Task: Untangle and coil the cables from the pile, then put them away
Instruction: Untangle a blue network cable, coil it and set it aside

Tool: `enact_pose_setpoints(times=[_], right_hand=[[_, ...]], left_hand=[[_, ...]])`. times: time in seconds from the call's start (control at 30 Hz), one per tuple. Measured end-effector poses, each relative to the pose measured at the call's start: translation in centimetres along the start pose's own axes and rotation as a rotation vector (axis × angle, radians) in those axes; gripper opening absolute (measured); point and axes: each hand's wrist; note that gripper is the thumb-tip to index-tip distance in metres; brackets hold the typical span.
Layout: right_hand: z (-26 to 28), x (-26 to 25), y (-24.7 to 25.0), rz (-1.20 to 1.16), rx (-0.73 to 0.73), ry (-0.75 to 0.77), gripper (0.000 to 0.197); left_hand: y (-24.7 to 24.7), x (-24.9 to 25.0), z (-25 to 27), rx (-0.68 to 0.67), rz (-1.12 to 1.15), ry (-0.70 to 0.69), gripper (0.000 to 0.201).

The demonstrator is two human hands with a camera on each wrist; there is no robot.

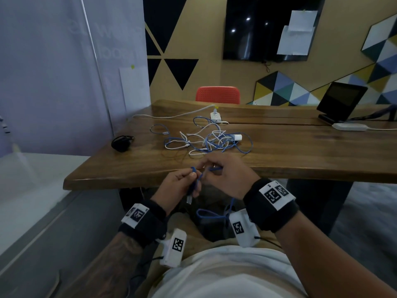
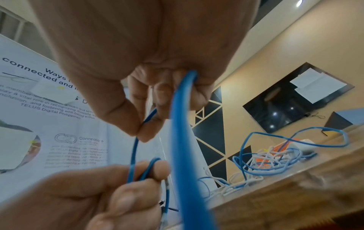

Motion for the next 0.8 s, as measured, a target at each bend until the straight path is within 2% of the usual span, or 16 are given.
enact_pose_setpoints(times=[0.1,0.17,0.27,0.37,0.47,0.57,0.63,0.73,0.8], right_hand=[[-0.1,0.0,0.4,-0.001,0.018,0.039,0.018],[-0.2,0.4,0.8,-0.012,0.043,0.057,0.014],[-0.7,1.5,0.9,-0.059,0.118,0.087,0.004],[-0.8,3.1,0.0,-0.149,0.187,0.055,0.009],[-0.1,4.6,-1.2,-0.018,0.094,-0.063,0.03],[0.5,4.6,-2.3,0.048,-0.105,-0.236,0.024],[0.4,3.9,-2.7,0.1,-0.224,-0.341,0.019],[0.6,3.6,-2.1,-0.071,-0.293,-0.506,0.015],[1.2,3.6,-1.8,-0.208,-0.302,-0.576,0.021]], left_hand=[[-0.8,0.5,0.0,-0.06,-0.014,0.046,0.035],[-1.0,1.2,-0.1,-0.092,0.073,0.139,0.045],[-0.7,2.4,0.0,-0.177,0.268,0.223,0.032],[0.1,3.1,-0.1,-0.259,0.559,0.201,0.026],[0.9,3.0,-1.2,-0.194,0.84,0.133,0.02],[1.2,1.9,-2.4,-0.013,0.894,0.144,0.015],[0.8,1.1,-3.1,0.045,0.926,0.185,0.017],[-0.1,0.4,-4.2,0.099,0.947,0.243,0.024],[-0.3,0.1,-4.6,0.14,0.972,0.25,0.023]])
Point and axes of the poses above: each hand's wrist, its own z-axis away from the middle knuckle, its own y-axis out of the back of the hand, x = y × z, and after that the axes turned 13 degrees about -z, right-handed
